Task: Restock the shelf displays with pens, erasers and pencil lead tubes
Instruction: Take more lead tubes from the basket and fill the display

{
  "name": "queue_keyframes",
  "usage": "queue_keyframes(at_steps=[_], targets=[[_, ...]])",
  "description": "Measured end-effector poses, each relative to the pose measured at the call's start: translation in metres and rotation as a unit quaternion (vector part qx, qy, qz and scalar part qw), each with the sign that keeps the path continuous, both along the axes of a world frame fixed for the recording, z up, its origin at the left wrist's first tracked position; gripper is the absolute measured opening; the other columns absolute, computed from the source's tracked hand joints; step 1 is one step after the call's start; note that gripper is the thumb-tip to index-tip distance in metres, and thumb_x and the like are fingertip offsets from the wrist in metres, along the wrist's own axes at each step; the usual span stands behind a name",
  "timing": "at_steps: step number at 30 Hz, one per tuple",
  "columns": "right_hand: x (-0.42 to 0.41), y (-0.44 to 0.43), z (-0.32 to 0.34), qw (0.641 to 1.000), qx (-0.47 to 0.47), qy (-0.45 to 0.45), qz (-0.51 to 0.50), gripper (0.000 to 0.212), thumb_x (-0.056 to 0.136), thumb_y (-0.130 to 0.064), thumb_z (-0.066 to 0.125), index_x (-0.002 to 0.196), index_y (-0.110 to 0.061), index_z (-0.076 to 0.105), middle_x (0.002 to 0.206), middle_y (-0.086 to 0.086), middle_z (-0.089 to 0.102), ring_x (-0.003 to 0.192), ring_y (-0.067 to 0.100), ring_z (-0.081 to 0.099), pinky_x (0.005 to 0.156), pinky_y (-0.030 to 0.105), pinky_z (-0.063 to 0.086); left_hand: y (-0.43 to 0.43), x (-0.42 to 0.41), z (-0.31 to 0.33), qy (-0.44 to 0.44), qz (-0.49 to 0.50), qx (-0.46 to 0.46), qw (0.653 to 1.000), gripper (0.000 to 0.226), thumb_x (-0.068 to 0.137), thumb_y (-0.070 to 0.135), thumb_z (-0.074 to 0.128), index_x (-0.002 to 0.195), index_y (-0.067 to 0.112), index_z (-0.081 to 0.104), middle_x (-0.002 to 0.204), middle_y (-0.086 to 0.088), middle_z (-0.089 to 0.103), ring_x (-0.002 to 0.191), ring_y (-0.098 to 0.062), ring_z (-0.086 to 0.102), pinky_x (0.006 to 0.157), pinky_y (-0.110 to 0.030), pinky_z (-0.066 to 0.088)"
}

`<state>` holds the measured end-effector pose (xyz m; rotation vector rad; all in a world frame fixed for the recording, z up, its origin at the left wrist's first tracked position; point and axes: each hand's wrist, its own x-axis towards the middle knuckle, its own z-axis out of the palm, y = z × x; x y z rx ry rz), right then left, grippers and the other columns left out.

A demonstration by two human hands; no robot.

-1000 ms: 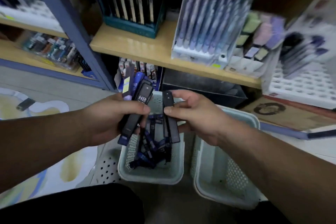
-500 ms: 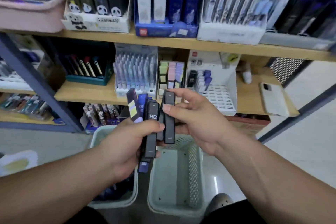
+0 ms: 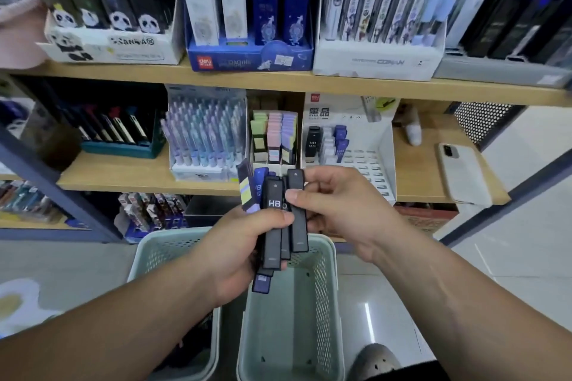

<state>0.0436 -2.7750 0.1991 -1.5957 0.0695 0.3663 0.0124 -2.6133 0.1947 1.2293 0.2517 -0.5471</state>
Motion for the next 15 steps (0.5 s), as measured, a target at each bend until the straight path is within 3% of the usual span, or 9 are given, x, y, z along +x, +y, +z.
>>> queue_keyframes(at_steps=[3, 6, 7, 11, 15], targets=[[0.010, -0.001, -0.007, 1.000, -0.001, 0.017, -0.014, 0.025, 0.086, -0.007, 0.076, 0.109, -0.014, 0.071, 0.085, 0.013, 0.062, 0.068, 0.019, 0.065, 0.058, 0.030, 0.056, 0.004, 0.010, -0.007, 0.017, -0.002, 0.006, 1.000, 0.018, 0.090, 0.007, 0.059, 0.091, 0.019, 0.073, 0.078, -0.007, 0.072, 0.056, -0.015, 0.063, 0.047, -0.025, 0.046], [0.022, 0.000, -0.009, 0.999, -0.015, 0.017, -0.027, 0.029, 0.086, -0.005, 0.075, 0.112, -0.015, 0.067, 0.089, 0.012, 0.069, 0.069, 0.021, 0.067, 0.055, 0.028, 0.054, 0.013, 0.019, -0.017, 0.024, -0.002, 0.004, 1.000, 0.015, 0.085, 0.010, 0.064, 0.085, 0.020, 0.075, 0.084, -0.012, 0.074, 0.062, -0.021, 0.066, 0.049, -0.027, 0.047], [0.028, -0.002, -0.009, 0.999, -0.023, 0.005, -0.034, 0.027, 0.087, -0.005, 0.074, 0.111, -0.015, 0.067, 0.088, 0.012, 0.069, 0.067, 0.020, 0.067, 0.055, 0.028, 0.055, 0.016, 0.022, -0.019, 0.028, 0.006, 0.000, 1.000, 0.011, 0.079, 0.011, 0.068, 0.085, 0.018, 0.074, 0.085, -0.013, 0.073, 0.063, -0.022, 0.066, 0.049, -0.027, 0.047], [0.058, -0.018, -0.005, 0.986, -0.074, -0.093, -0.119, 0.020, 0.095, -0.002, 0.065, 0.104, -0.020, 0.068, 0.075, 0.007, 0.064, 0.060, 0.019, 0.066, 0.060, 0.032, 0.060, 0.023, 0.037, -0.023, 0.047, 0.033, -0.007, 0.998, 0.029, 0.063, 0.017, 0.073, 0.090, 0.008, 0.069, 0.084, -0.013, 0.072, 0.066, -0.024, 0.069, 0.047, -0.029, 0.049], [0.089, -0.035, -0.007, 0.956, -0.145, -0.182, -0.177, 0.016, 0.093, -0.005, 0.068, 0.103, -0.018, 0.071, 0.090, 0.009, 0.063, 0.067, 0.021, 0.070, 0.071, 0.041, 0.063, 0.026, 0.047, -0.024, 0.061, 0.038, -0.004, 0.997, 0.033, 0.064, 0.020, 0.072, 0.094, 0.007, 0.070, 0.085, -0.010, 0.073, 0.069, -0.022, 0.070, 0.049, -0.029, 0.051]])
